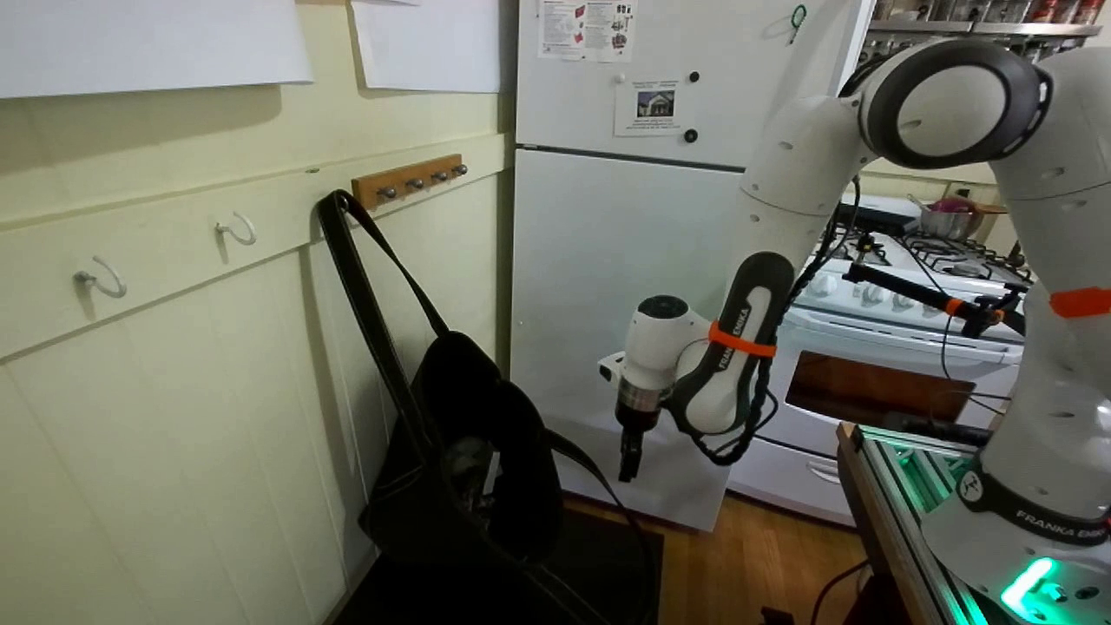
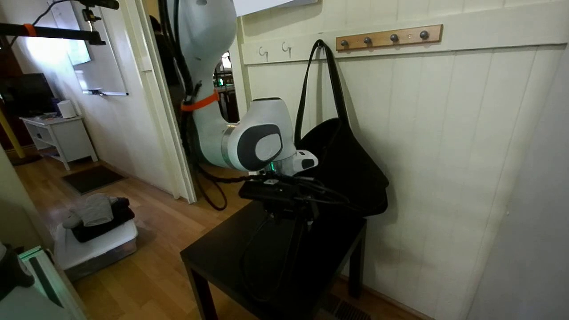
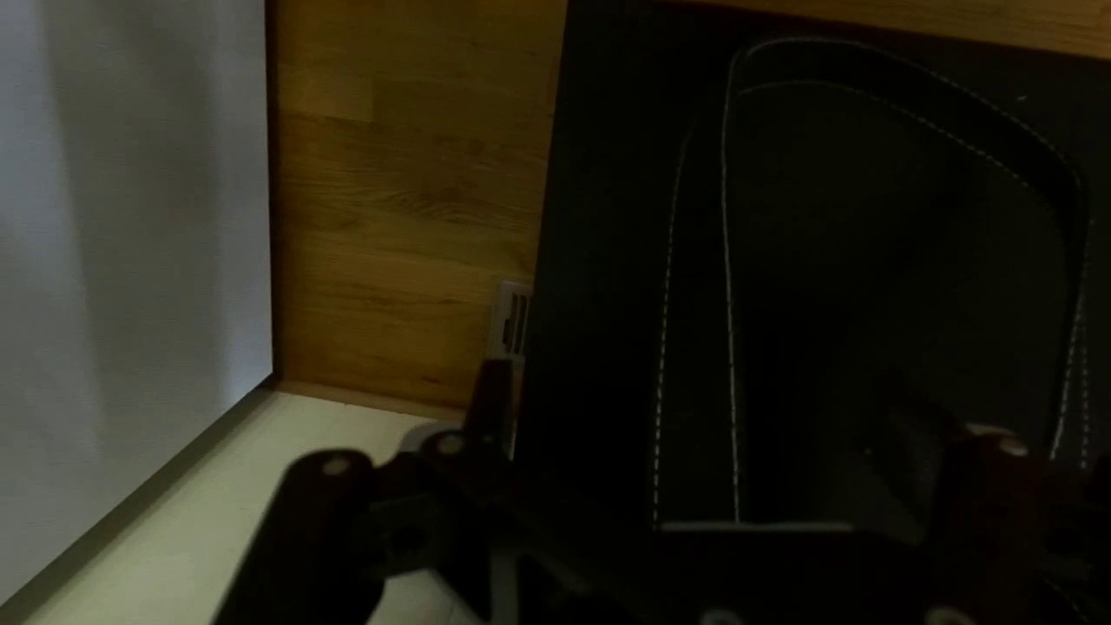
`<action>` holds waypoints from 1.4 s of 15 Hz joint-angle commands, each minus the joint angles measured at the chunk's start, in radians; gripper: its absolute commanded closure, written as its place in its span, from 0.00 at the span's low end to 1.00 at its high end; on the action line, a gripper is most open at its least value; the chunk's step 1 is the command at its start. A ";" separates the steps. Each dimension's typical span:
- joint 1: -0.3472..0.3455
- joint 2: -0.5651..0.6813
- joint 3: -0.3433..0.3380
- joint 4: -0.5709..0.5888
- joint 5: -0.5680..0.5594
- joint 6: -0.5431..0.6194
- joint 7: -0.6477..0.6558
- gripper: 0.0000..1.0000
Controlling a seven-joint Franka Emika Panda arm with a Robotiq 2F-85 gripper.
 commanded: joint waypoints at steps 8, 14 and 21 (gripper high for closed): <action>0.035 0.177 0.003 0.167 0.006 0.047 0.006 0.51; 0.031 0.169 0.014 0.175 0.004 0.009 -0.004 0.95; 0.014 0.016 0.035 0.109 -0.011 -0.220 -0.049 0.97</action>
